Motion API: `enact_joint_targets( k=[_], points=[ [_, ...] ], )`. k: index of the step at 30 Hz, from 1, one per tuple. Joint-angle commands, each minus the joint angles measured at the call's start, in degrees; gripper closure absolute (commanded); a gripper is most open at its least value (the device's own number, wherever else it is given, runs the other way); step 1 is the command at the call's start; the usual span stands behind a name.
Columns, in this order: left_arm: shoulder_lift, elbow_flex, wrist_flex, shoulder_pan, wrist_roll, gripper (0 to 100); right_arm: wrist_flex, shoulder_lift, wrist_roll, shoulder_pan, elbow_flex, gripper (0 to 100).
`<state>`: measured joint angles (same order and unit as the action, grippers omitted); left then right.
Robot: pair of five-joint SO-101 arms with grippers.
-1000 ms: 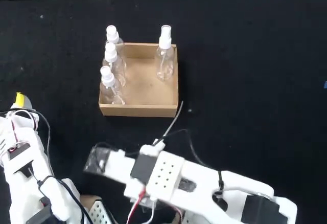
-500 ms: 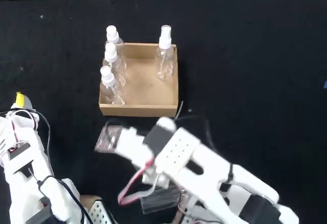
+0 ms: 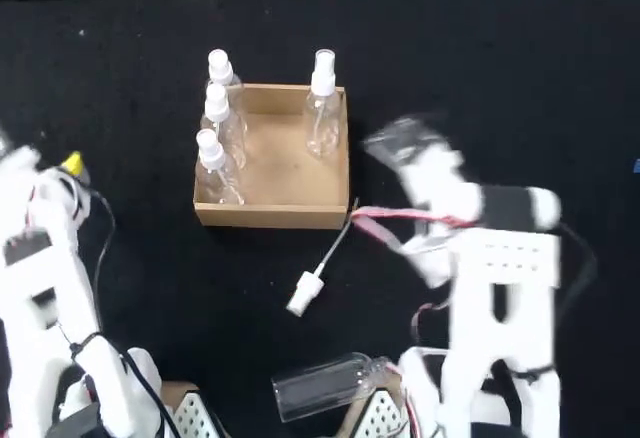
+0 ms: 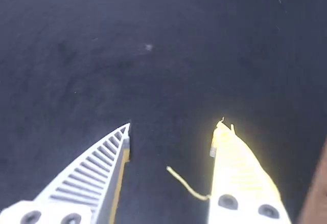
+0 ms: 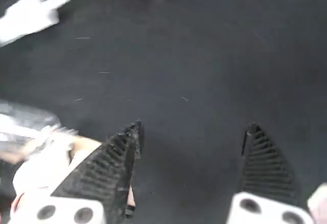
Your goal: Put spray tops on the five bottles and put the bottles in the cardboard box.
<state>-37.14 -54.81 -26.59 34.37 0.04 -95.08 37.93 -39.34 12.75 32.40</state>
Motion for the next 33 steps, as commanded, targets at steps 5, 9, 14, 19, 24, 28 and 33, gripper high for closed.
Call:
enact_joint_targets(
  k=[5, 9, 14, 19, 24, 28, 33],
  points=[
    [-0.62, 48.92, -50.11, -11.91, -17.76, 77, 5.8, 2.07, -0.97, 19.43, 1.01, 72.1],
    [-0.62, 63.43, -57.49, -19.12, -21.1, 77, 12.04, 2.07, -0.88, 19.96, 8.31, 79.2],
    [-0.62, 71.25, -63.56, -32.4, -25.41, 77, 16.35, 2.42, -0.35, 20.22, 14.29, 80.3],
    [-0.44, 71.34, -69.45, -50.33, -30.07, 77, 16.62, 2.42, -0.44, 26.81, 14.9, 77.5],
    [-0.53, 63.78, -74.2, -70.9, -32.26, 77, 19.25, 2.15, -1.49, 38.68, 14.81, 77.5],
    [0.18, 49.27, -72.44, -81.54, -31.47, 77, 21.63, 1.98, -6.86, 47.56, 13.93, 77.5],
    [2.99, 30.2, -58.02, -90.59, -25.67, 76, 21.71, 1.98, -10.55, 53.01, 11.82, 77.5]
  ],
)
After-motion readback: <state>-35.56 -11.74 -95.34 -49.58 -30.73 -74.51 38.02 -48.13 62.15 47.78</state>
